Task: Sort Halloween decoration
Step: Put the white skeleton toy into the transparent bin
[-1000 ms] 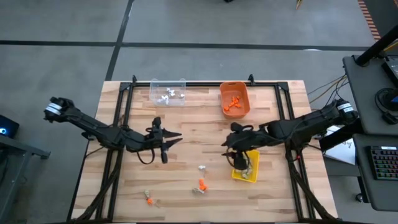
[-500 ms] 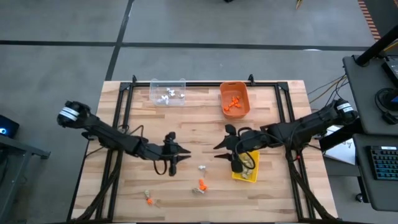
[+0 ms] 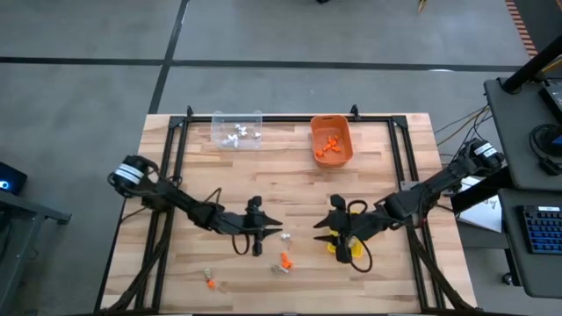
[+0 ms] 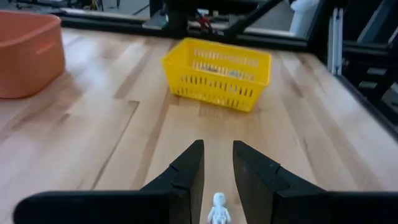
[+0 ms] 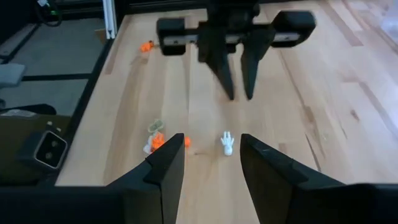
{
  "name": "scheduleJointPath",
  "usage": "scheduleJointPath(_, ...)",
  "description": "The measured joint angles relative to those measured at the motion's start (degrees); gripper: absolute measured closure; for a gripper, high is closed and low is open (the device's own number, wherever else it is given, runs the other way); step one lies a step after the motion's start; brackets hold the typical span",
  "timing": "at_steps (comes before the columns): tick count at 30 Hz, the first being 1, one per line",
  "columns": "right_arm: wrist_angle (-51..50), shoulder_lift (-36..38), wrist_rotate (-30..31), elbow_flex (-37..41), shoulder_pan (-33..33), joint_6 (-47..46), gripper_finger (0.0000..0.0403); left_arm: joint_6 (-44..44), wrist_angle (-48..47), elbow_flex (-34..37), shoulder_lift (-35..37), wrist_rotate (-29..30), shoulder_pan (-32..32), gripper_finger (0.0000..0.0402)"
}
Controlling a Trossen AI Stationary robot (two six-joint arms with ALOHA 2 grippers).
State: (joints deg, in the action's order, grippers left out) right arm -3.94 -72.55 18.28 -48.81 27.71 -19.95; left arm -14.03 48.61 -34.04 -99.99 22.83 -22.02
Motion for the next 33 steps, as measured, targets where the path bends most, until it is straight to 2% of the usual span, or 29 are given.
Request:
scheduleJointPath(5, 0.6, 0.0, 1.46, 0.1, 0.8, -0.07, 0.0263, 2.11, -1.54, -3.16, -4.69, -1.36, -0.17, 0.0305)
scheduleJointPath(10, 2.45, 0.0, 1.47, 0.15, 0.8, -0.06, 0.0271, 2.98, -9.51, -5.8, -6.74, -1.31, -0.17, 0.0259)
scheduleJointPath(15, 2.95, -0.42, 1.47, 0.22, 0.8, -0.11, 0.0269, 3.05, -10.67, -7.1, -8.49, -1.36, -0.17, 0.0231)
scheduleJointPath(23, 3.05, -2.84, 2.79, 0.23, 0.78, -2.16, 0.0275, 2.79, -10.64, -7.17, -11.3, -1.51, -0.17, 0.0231)
scheduleJointPath(27, 3.12, -4.63, 2.8, 0.23, 0.78, -3.03, 0.0273, 2.41, -10.53, -8.21, -13.32, -4.52, -0.17, 0.0234)
scheduleJointPath(33, 4.22, -5.27, 2.84, 0.23, 0.78, -3.05, 0.0271, 3.17, -9.83, -10.4, -16.03, -4.79, -0.15, 0.0236)
